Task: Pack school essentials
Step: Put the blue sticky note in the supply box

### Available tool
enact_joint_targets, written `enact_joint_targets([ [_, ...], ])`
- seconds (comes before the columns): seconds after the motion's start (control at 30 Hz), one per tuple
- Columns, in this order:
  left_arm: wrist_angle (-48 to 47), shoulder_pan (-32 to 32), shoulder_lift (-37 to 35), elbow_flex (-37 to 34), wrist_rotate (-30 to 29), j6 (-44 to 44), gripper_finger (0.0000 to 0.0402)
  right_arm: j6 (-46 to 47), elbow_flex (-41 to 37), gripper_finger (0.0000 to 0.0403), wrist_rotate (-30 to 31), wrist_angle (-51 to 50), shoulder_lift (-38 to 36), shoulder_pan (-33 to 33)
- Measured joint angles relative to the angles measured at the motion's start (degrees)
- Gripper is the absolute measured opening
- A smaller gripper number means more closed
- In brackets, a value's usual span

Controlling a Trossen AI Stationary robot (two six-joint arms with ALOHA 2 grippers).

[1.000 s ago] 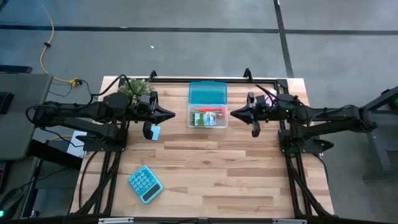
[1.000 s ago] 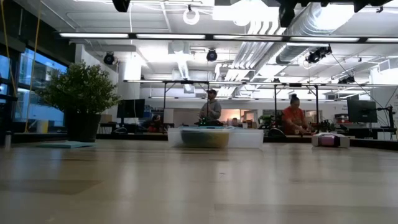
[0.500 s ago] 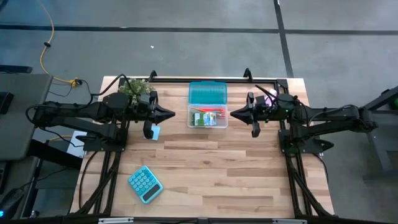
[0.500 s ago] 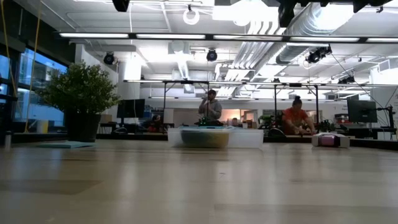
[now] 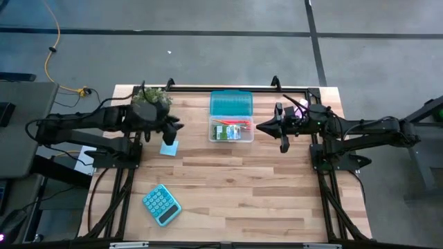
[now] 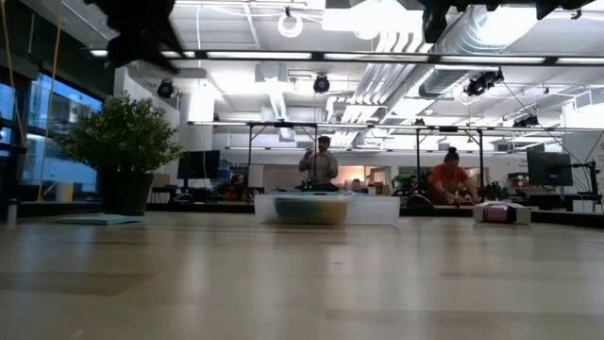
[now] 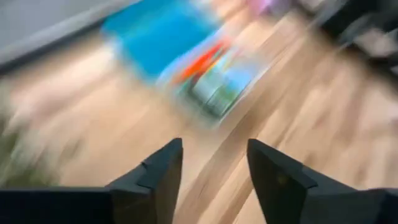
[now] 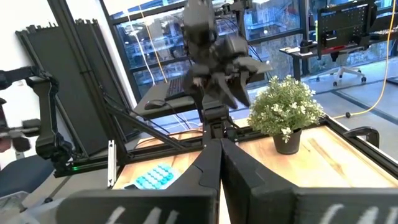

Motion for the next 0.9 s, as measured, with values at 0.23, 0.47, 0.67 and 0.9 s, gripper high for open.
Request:
enact_joint_targets([
  [0.23, -16.4, -2.1, 5.2, 0.0, 0.5, -11.4, 0.0197, -0.3, 0.0, 0.0000, 0.5, -1.4, 0.0, 0.0],
  [0.47, -11.7, -7.6, 9.7, -5.5, 3.7, -9.4, 0.0197, -0.4, 0.0, 0.0000, 0.8, -2.2, 0.0, 0.0],
  [0.67, -6.0, -17.2, 9.9, -12.8, 2.2, -4.5, 0.0197, -0.4, 0.0, 0.0000, 2.3, -3.4, 0.0, 0.0],
  [0.9, -3.3, -25.3, 11.2, -18.0, -10.0, -5.7, 0.0197, -0.4, 0.0, 0.0000, 4.1, -4.9, 0.0, 0.0],
])
